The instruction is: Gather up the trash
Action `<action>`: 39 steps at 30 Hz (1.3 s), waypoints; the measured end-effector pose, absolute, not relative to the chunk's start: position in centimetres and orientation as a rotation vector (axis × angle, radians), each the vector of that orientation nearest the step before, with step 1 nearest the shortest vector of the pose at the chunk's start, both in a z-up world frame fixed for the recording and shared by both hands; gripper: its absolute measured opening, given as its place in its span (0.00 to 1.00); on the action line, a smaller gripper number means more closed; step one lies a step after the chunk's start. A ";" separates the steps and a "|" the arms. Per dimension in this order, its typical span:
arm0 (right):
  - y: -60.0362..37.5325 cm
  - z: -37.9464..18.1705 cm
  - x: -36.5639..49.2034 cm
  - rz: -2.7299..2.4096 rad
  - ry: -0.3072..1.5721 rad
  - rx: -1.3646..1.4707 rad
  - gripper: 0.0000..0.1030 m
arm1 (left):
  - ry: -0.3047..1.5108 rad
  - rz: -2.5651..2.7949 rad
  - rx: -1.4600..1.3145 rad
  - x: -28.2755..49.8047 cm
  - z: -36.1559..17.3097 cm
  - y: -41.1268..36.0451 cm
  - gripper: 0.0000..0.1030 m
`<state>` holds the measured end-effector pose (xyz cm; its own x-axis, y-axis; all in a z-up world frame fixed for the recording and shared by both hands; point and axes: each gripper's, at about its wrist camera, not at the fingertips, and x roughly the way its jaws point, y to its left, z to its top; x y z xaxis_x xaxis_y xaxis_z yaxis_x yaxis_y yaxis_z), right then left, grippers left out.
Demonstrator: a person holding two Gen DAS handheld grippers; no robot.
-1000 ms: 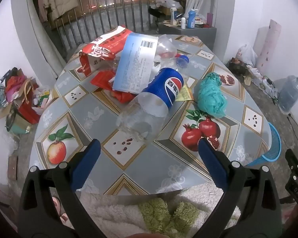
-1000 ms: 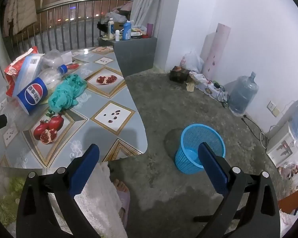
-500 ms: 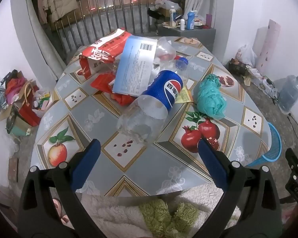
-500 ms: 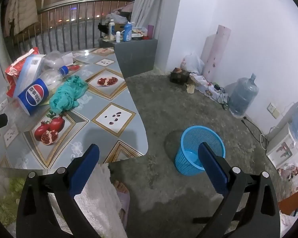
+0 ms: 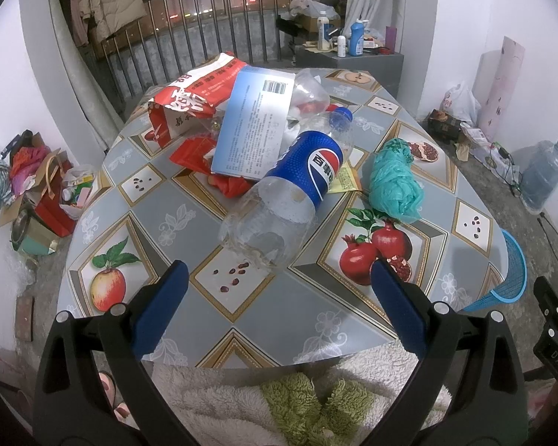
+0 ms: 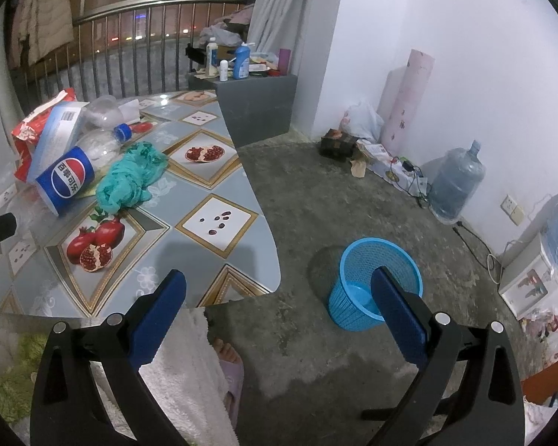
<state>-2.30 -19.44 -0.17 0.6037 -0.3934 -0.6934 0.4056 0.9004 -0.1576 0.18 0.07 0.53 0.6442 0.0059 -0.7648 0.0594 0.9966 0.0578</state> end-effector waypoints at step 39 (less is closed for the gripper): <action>-18.9 0.1 -2.4 -0.459 0.793 0.006 0.94 | 0.871 -0.030 0.080 0.2 0.5 0.1 0.91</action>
